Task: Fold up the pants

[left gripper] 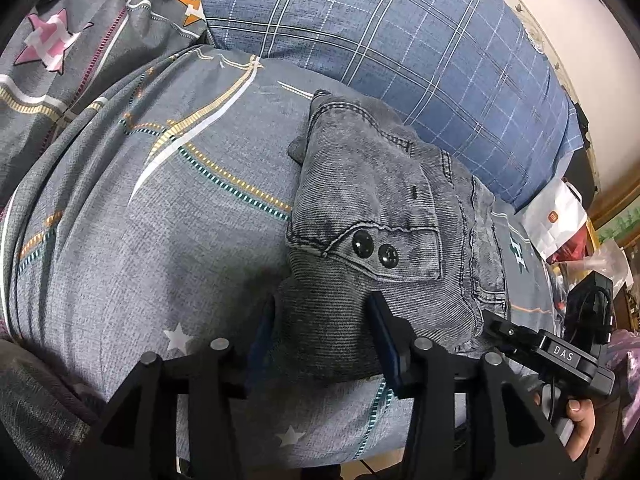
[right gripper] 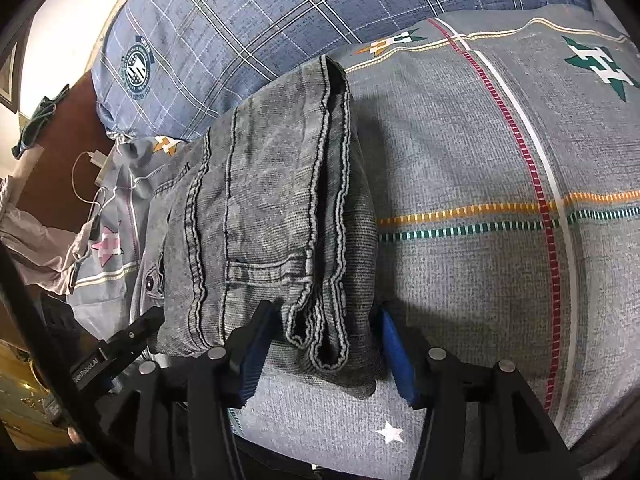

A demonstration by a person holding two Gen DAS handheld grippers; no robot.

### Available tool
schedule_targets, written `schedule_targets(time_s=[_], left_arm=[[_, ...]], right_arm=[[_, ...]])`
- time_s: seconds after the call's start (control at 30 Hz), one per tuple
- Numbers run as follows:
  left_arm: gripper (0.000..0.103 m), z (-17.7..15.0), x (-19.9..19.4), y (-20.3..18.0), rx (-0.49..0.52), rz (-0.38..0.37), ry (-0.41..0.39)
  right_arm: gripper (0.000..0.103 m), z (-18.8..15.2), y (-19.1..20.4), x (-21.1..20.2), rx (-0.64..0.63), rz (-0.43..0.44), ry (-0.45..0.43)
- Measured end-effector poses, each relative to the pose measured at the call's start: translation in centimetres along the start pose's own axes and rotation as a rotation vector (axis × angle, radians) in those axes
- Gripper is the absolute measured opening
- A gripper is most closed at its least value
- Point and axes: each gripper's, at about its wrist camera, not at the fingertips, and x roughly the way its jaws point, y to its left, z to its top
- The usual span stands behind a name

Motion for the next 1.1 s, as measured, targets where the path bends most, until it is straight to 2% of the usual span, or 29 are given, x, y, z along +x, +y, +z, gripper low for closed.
schedule_targets(time_s=[0.17,0.23,0.33,0.43,0.63,0.87,0.9,0.97,1.0,1.07,1.1], left_arm=[[0.05,0.0,-0.1,0.1,-0.002,-0.001,0.001],[0.049,0.0,-0.8,0.1,-0.006,-0.029,-0.027],[0.049,0.0,-1.6,-0.2,0.016,-0.037,-0.063],[0.049,-0.2,-0.4,-0.1,0.019,-0.003,-0.01],[0.051,-0.3,-0.1,0.1,0.002,-0.019,0.011],[0.051,0.1,0.9,2.2,-0.124,-0.12,0.082],[0.049,0.1,0.8,2.0,-0.117,-0.119,0.078],[0.035,0.0,0.4,1.3,-0.081,-0.125,0.066],[0.033,0.0,0.1,1.1,-0.074,-0.155,0.066],[0.033,0.1,-0.5,0.9,-0.07,-0.205,0.051],[0.033,0.1,-0.7,0.9,-0.07,-0.205,0.043]], right_arm=[[0.057,-0.1,0.2,0.0,-0.016,-0.011,0.012],[0.05,-0.1,0.4,-0.6,-0.014,0.008,-0.002],[0.05,-0.2,1.2,-1.3,-0.042,0.025,-0.024],[0.05,-0.3,1.1,-0.6,-0.042,0.01,-0.001],[0.05,0.0,0.4,-0.2,-0.009,0.03,0.01],[0.051,-0.1,-0.1,0.4,0.015,0.041,0.032],[0.046,-0.2,-0.2,0.3,0.012,0.041,0.032],[0.034,-0.2,0.1,0.2,0.005,0.043,0.025],[0.029,-0.1,0.4,0.0,-0.002,0.042,0.013],[0.027,-0.2,0.9,-1.4,-0.018,0.039,-0.044],[0.027,-0.1,1.1,-2.0,-0.029,0.042,-0.066]])
